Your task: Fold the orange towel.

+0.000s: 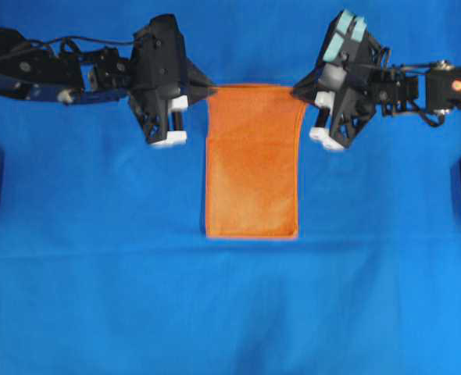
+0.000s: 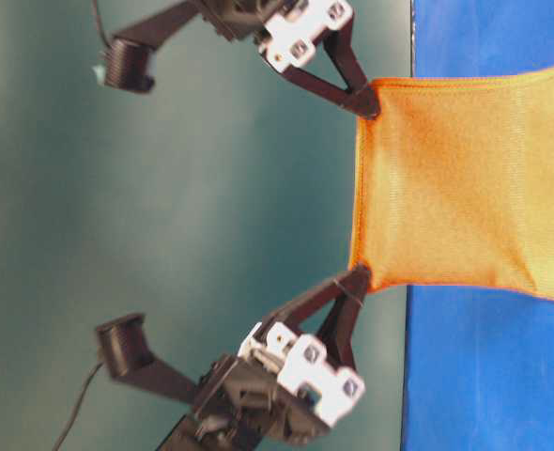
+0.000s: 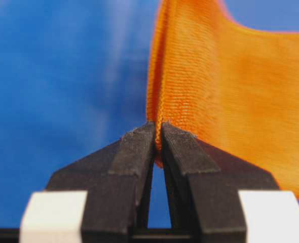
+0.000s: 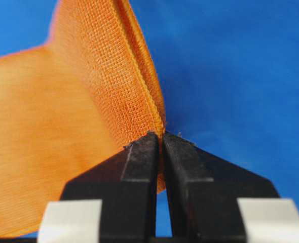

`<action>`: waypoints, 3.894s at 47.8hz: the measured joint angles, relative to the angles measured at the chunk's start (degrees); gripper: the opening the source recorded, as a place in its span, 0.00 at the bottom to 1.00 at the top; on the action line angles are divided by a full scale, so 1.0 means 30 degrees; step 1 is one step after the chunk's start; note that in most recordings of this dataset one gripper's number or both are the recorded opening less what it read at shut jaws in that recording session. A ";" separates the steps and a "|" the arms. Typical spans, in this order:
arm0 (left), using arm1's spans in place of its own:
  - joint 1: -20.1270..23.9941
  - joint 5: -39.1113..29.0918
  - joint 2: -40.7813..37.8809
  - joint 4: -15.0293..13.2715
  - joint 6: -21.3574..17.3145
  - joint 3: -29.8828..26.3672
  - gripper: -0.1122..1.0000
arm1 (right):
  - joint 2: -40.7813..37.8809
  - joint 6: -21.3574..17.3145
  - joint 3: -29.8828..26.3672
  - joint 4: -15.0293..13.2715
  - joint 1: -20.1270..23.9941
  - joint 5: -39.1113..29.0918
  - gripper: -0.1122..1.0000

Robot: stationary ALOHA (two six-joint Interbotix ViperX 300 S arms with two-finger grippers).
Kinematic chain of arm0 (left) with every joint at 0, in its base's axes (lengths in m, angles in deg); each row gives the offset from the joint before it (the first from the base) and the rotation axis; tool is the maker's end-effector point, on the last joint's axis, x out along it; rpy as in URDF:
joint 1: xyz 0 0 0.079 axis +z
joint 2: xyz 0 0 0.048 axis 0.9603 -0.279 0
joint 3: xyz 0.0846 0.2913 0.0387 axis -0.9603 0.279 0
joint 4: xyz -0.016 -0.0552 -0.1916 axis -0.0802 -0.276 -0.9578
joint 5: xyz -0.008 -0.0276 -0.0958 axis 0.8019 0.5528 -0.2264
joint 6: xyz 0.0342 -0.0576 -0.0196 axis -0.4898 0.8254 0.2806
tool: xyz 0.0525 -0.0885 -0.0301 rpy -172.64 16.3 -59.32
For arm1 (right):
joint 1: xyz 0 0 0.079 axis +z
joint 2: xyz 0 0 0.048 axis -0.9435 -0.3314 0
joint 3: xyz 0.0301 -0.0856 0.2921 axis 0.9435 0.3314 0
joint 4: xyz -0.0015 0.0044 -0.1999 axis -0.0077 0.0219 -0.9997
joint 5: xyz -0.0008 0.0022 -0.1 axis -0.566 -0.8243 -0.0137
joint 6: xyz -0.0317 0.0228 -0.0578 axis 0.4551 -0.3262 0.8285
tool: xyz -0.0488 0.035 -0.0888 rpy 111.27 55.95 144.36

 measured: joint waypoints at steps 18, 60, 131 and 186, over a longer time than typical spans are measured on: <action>-0.3721 -0.0410 0.0498 0.0000 0.2285 0.1143 0.13 | 0.0176 -0.1494 0.0908 0.0674 0.4072 -0.0176 0.13; -0.6504 0.1699 -0.3779 0.0000 0.4307 0.0732 0.13 | -0.4072 -0.4336 0.1084 0.0820 0.6006 0.2578 0.16; -0.5273 -0.2607 1.7109 0.0000 0.3691 0.8525 0.67 | 1.4209 -0.4131 0.5479 -0.3018 0.7295 -0.3867 0.63; -0.3369 -0.2666 2.3525 -0.0029 0.4482 1.2832 0.66 | 1.8721 -0.4336 1.0371 -0.2900 0.3047 0.0205 0.63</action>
